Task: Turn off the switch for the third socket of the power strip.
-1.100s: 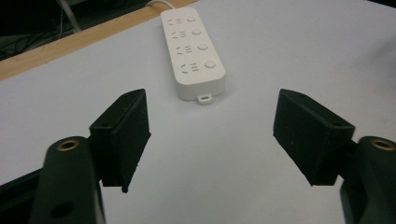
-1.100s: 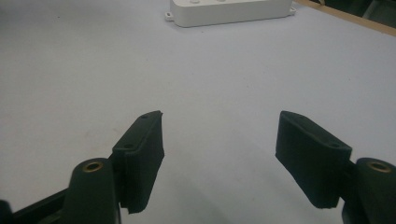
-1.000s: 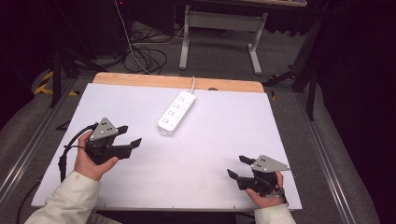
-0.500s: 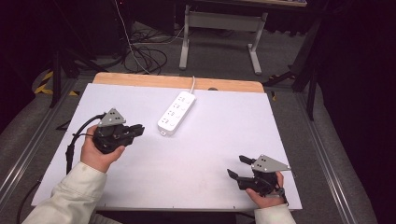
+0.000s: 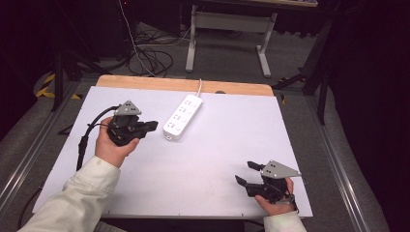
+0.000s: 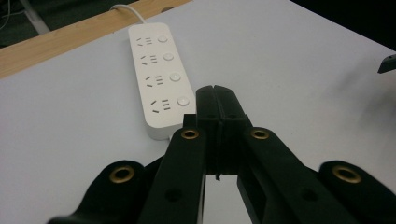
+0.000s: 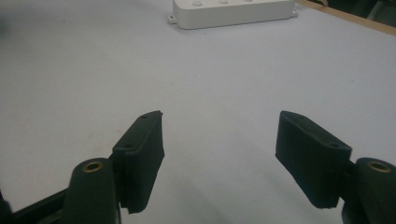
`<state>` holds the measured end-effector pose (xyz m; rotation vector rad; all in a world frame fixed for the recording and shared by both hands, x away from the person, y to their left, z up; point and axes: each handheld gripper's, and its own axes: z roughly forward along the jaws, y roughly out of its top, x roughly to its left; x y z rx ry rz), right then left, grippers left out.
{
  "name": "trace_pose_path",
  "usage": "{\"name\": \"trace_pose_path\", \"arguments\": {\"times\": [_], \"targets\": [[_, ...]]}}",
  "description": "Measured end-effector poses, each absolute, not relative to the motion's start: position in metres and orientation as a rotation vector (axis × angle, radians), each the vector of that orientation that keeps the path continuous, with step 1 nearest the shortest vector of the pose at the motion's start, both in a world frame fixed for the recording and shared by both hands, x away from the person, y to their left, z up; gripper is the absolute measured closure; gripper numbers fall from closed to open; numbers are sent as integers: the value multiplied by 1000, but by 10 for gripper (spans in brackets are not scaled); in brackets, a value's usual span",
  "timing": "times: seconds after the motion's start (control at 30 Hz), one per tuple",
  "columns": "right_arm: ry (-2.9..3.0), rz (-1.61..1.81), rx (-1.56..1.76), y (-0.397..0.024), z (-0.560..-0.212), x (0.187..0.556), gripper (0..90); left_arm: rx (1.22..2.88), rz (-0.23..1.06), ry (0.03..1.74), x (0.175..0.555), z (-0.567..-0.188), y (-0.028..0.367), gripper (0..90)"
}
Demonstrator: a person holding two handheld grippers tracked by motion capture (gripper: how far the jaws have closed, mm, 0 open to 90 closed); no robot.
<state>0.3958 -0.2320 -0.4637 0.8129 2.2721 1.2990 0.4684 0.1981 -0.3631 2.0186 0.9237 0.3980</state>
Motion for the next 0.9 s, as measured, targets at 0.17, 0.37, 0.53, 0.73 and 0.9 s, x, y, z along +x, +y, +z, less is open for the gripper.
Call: {"name": "trace_pose_path", "arguments": {"times": [0.17,0.37,0.53,0.73,0.9], "targets": [[2273,1302,812,-232,-464,396,328,2035,404,911,478,-364,188,896],[2273,1303,811,-232,-464,396,328,2053,372,900,493,-368,175,897],[2276,1304,811,-233,-464,396,327,2055,369,897,504,-372,165,897],[2278,1308,808,-233,-464,397,327,2049,352,918,517,-381,154,898],[2279,1311,806,-233,-465,397,327,2036,365,932,527,-389,146,898]]}}
